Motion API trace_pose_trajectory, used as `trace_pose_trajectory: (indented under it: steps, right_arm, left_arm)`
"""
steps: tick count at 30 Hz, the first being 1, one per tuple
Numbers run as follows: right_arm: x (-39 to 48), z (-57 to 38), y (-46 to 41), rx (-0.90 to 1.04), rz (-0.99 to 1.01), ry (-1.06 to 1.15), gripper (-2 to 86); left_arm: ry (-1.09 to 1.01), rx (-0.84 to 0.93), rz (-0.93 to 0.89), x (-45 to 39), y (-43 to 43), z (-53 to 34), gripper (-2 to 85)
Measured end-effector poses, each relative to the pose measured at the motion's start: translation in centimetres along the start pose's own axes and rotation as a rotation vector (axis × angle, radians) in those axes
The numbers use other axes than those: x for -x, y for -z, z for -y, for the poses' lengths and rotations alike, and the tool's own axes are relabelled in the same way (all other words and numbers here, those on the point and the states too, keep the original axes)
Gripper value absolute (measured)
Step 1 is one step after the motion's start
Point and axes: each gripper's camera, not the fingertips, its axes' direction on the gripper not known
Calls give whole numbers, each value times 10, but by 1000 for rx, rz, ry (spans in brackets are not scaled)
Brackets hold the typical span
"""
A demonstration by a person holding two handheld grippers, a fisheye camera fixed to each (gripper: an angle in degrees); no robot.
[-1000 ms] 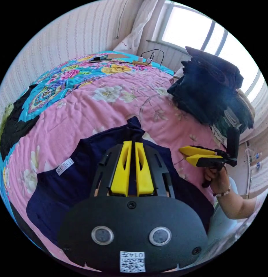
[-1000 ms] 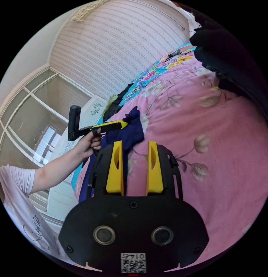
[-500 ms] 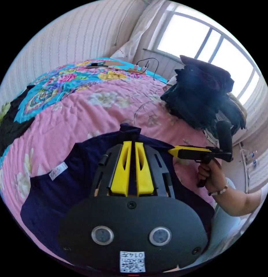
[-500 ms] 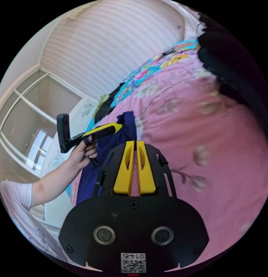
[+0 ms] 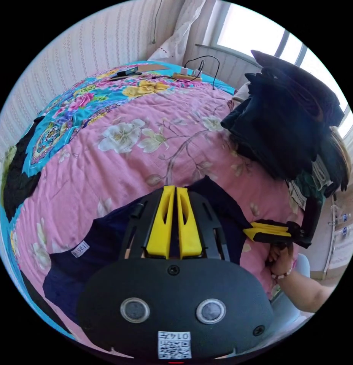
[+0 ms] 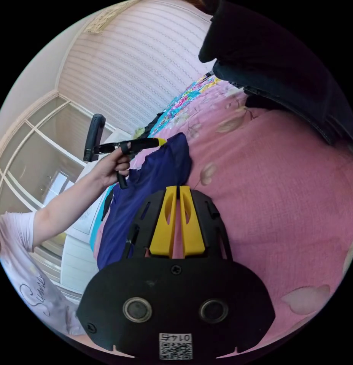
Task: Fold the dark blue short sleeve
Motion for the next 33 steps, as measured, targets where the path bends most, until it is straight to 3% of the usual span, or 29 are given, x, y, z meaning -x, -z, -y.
trace_pose_trajectory:
  steps: [7, 10, 13, 18, 23, 26, 30, 33]
  right_arm:
    - [4, 0, -3, -7, -25, 50, 4]
    - [2, 0, -4, -7, -20, 55, 4]
    - [2, -1, -5, -13, -17, 64, 5]
    - [4, -2, -7, -40, -20, 96, 5]
    - [2, 0, -15, -37, -19, 108, 4]
    - [1, 1, -20, -42, -22, 116, 5]
    - [-1, 4, -28, -47, -24, 122, 5]
    - [-2, 8, -37, -39, -27, 130, 5]
  left_arm:
    - [-106, -47, -33, -23, 7, 39, 10]
    - [-179, 38, -27, -47, -22, 53, 47]
    - [-195, 171, 32, -49, -57, 57, 1]
    - [-125, -138, -296, -24, -25, 53, -7]
    - [67, -33, -250, 13, -44, 50, 49]
    - [39, -62, -213, 18, -30, 51, 78]
    - [-20, -136, -183, 18, -1, 55, 54]
    - [-107, -73, -195, 7, -2, 58, 53]
